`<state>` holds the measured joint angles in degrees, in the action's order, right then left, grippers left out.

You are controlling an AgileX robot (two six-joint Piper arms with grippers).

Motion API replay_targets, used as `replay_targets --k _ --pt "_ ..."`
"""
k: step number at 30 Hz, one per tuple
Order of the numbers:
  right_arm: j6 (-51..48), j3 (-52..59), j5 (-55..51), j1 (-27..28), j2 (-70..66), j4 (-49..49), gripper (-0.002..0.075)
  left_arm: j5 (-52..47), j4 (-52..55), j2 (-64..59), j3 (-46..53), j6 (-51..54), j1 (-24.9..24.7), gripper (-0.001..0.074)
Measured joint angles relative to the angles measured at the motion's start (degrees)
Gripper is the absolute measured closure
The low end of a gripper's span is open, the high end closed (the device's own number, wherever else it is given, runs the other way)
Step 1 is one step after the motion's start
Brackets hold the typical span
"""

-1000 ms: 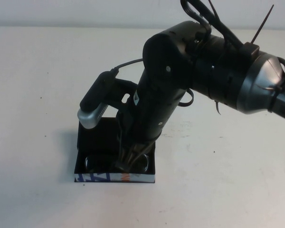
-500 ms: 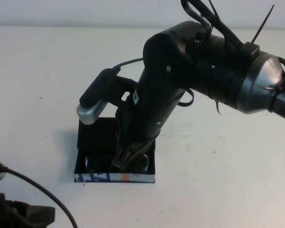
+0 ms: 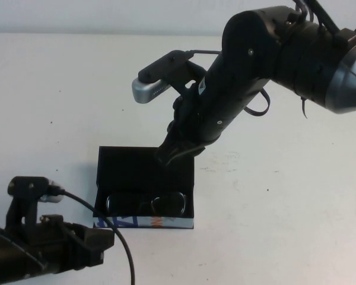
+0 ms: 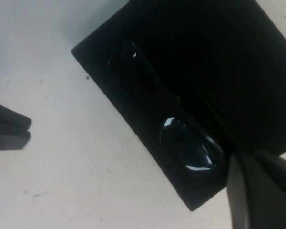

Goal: Return glasses to glasses case
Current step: Close the glasses case

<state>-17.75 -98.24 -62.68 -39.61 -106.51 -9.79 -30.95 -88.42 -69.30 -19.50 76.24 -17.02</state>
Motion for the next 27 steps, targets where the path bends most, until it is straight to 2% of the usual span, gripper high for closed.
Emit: replay_targets --k 4,10,18,27 --pt "0.10 0.13 1.51 0.69 0.00 -1.10 0.0737 -0.27 -7.82 -8.52 -0.74 11.70 0.00 0.0736" --pt "1.30 0.30 3.33 1.33 -0.33 -1.46 0.0737 -2.06 -9.46 -18.66 -5.15 18.88 0.00 0.0736" --pt "1.52 -0.82 4.48 2.04 -3.40 -1.68 0.0737 -2.87 -9.58 -25.32 -10.50 21.70 0.00 0.0736" --pt "1.65 -9.22 5.69 4.05 -9.88 -2.81 0.0737 -3.23 -9.68 -28.12 -11.44 23.23 0.00 0.0736"
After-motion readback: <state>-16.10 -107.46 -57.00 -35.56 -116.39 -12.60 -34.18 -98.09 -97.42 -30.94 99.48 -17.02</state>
